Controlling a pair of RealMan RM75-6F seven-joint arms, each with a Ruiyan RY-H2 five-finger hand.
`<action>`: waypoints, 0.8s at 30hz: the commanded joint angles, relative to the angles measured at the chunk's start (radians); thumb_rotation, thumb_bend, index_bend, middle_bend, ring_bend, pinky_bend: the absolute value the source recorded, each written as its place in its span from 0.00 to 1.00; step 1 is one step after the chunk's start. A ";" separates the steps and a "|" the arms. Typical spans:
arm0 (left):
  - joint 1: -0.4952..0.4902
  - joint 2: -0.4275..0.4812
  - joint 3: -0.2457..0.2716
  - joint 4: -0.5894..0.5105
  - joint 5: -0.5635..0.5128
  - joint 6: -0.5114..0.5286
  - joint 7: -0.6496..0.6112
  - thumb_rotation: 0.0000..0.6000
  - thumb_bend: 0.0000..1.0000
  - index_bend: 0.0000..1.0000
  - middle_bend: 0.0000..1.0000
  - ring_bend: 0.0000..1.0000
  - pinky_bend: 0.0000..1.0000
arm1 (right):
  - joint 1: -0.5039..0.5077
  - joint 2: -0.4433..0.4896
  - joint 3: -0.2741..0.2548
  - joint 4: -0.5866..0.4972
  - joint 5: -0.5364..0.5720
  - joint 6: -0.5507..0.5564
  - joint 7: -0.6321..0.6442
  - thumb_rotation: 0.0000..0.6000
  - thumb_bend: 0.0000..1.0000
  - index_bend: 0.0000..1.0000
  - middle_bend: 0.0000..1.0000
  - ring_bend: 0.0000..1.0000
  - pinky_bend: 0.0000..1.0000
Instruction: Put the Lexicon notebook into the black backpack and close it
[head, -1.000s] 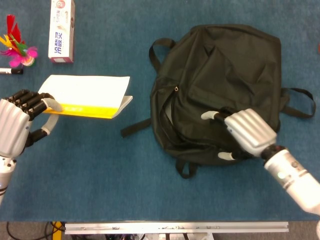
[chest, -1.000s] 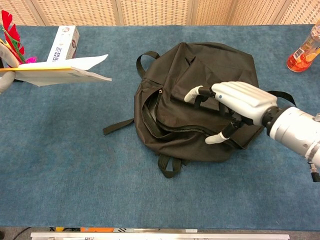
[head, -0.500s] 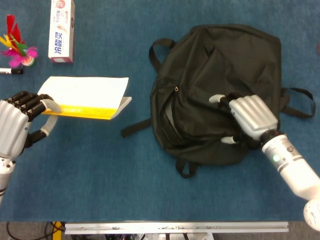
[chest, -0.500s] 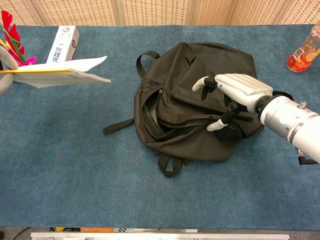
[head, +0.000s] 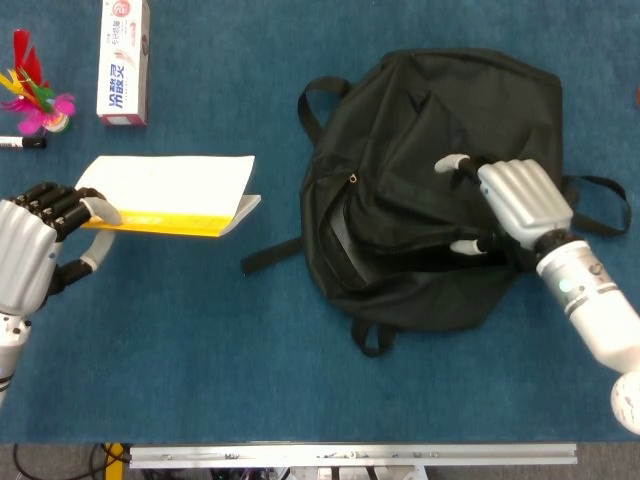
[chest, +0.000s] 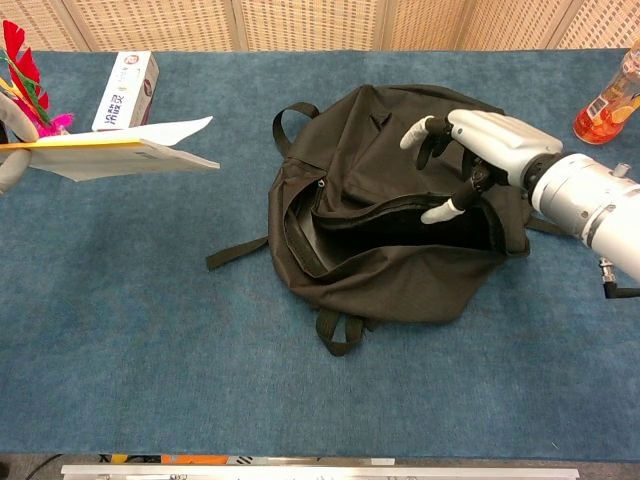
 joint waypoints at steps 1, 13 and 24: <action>0.001 0.001 0.000 0.000 0.001 0.001 0.000 1.00 0.42 0.62 0.58 0.58 0.57 | 0.011 -0.012 -0.004 0.021 0.005 0.001 -0.001 1.00 0.31 0.36 0.44 0.34 0.60; 0.002 0.025 -0.001 -0.014 0.008 0.008 -0.008 1.00 0.42 0.62 0.58 0.58 0.57 | 0.054 -0.087 -0.006 0.072 0.023 0.029 -0.034 1.00 0.78 0.62 0.60 0.56 0.83; -0.009 0.085 -0.009 -0.091 0.015 0.017 -0.085 1.00 0.42 0.63 0.59 0.58 0.57 | 0.070 -0.124 0.078 0.064 0.052 0.110 0.012 1.00 0.81 0.66 0.62 0.60 0.87</action>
